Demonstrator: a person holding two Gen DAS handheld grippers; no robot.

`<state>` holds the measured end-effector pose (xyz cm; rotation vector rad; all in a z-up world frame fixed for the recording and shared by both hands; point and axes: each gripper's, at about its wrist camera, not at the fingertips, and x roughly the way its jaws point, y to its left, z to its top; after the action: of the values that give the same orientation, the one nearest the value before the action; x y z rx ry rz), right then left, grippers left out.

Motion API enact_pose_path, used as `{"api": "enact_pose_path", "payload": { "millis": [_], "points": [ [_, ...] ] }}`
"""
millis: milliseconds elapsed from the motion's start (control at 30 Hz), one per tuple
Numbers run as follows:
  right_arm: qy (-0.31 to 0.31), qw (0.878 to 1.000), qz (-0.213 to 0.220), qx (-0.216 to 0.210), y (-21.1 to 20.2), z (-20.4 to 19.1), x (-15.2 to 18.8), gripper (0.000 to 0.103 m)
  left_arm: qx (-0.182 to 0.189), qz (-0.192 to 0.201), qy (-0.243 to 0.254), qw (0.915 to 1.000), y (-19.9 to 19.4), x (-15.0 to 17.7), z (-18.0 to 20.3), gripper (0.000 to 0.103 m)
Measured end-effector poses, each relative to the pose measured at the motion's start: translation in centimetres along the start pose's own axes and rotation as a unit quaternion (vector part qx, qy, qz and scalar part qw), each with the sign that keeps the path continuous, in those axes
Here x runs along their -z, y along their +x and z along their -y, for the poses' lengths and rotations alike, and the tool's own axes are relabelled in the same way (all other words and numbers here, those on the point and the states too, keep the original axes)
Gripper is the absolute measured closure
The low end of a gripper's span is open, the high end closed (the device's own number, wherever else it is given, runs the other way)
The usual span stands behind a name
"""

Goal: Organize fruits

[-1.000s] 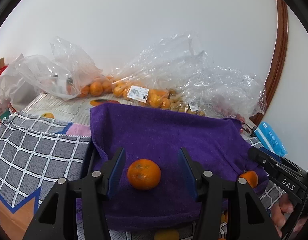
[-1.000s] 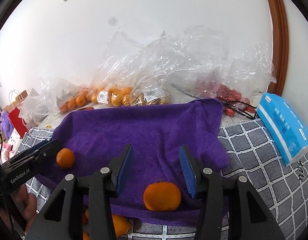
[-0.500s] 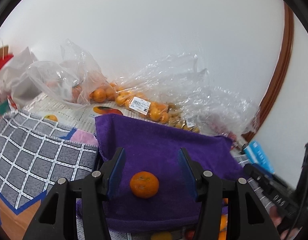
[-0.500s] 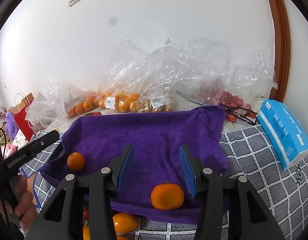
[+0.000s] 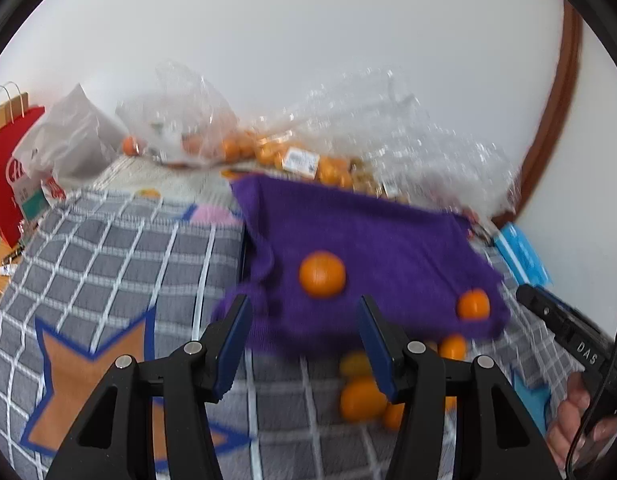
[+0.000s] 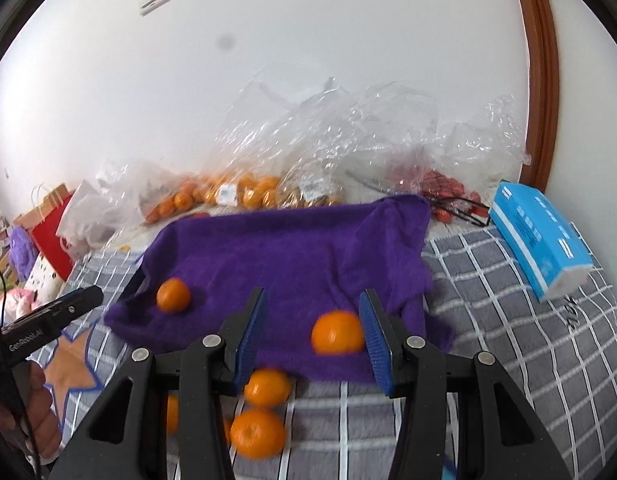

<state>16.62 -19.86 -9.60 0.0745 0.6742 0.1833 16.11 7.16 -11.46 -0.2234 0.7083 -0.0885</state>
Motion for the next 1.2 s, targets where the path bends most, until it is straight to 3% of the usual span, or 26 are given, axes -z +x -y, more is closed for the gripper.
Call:
{"api": "enact_pose_path", "payload": {
  "millis": [133,200,467,600,833,1000,1200],
  "points": [
    [-0.003,1.0,-0.017,-0.004,-0.9,-0.6,2.8,0.055,-0.025,-0.023,0.026,0.9991,-0.2,2.3,-0.5,0.051],
    [0.003,0.999,-0.034,-0.013,-0.8,-0.8,4.1,0.055,-0.035,-0.027,0.025,0.9987,-0.2,2.9,-1.1,0.04],
    [-0.019,0.996,-0.084,-0.028,1.1,-2.7,7.0,0.055,-0.016,-0.04,-0.008,0.9991,1.1,4.6,-3.4,0.038],
    [-0.022,0.995,-0.094,-0.025,1.9,-3.1,7.0,0.055,0.0,-0.047,-0.033,0.9984,1.2,4.9,-4.3,0.038],
    [-0.012,0.995,-0.1,-0.025,3.2,-3.0,7.0,0.055,-0.007,-0.044,-0.027,0.9986,1.1,5.1,-4.1,0.038],
    [-0.016,0.994,-0.106,-0.037,2.9,-3.1,7.0,0.063,-0.005,-0.046,-0.036,0.9983,1.1,5.1,-4.4,0.038],
    [-0.022,0.994,-0.104,-0.007,1.3,-1.5,6.7,0.063,-0.003,-0.048,-0.036,0.9982,1.1,5.2,-4.4,0.038]
  ]
}}
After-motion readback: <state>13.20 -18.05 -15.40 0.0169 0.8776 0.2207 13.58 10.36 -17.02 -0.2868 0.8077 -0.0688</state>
